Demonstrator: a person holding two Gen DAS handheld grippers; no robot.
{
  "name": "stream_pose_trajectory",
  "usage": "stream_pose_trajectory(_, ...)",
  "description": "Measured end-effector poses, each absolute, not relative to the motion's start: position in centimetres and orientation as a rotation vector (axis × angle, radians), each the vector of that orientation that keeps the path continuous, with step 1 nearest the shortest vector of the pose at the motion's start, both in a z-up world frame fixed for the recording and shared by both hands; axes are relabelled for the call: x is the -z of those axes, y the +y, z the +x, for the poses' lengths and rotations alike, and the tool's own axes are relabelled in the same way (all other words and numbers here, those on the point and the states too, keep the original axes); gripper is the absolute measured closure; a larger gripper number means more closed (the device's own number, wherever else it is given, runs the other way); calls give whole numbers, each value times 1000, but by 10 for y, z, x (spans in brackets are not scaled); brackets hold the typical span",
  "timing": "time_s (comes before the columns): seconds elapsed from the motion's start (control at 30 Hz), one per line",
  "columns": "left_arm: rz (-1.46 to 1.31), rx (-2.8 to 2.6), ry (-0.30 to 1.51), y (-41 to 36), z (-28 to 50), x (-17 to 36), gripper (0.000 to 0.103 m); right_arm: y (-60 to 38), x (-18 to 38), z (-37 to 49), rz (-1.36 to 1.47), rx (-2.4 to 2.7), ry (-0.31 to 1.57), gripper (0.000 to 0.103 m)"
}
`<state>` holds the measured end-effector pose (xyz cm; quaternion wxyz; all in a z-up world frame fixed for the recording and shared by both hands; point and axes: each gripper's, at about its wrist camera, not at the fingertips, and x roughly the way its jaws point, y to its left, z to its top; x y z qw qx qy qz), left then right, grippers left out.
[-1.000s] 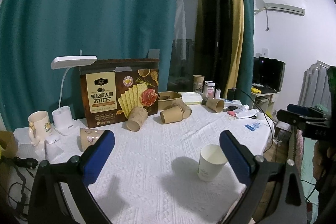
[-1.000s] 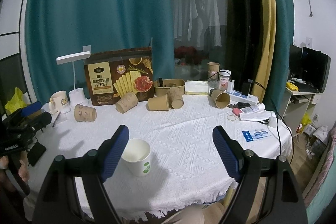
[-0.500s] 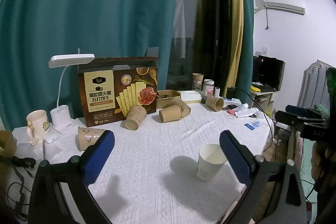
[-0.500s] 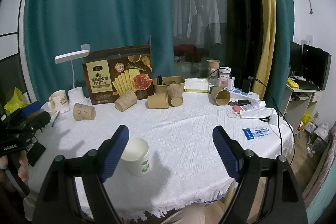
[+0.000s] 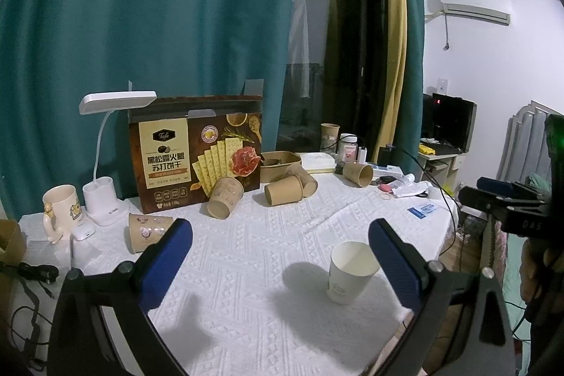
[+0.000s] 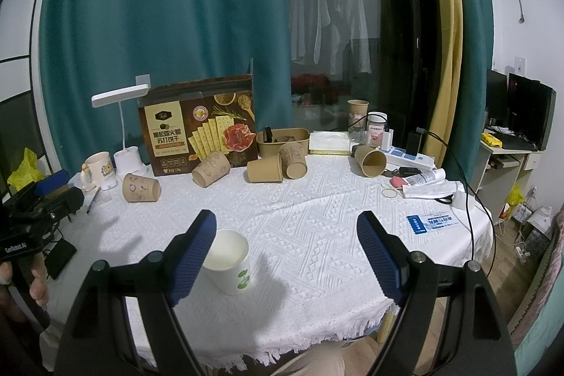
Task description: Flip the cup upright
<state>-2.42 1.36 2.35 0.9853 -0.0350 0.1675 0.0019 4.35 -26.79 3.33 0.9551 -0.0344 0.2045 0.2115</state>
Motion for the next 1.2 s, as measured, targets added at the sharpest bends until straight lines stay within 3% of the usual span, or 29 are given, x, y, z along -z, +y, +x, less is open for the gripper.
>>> stream_pose_trajectory(1.2, -73, -2, 335, 11, -26, -27, 3, -269, -33, 43, -68, -429, 417, 23)
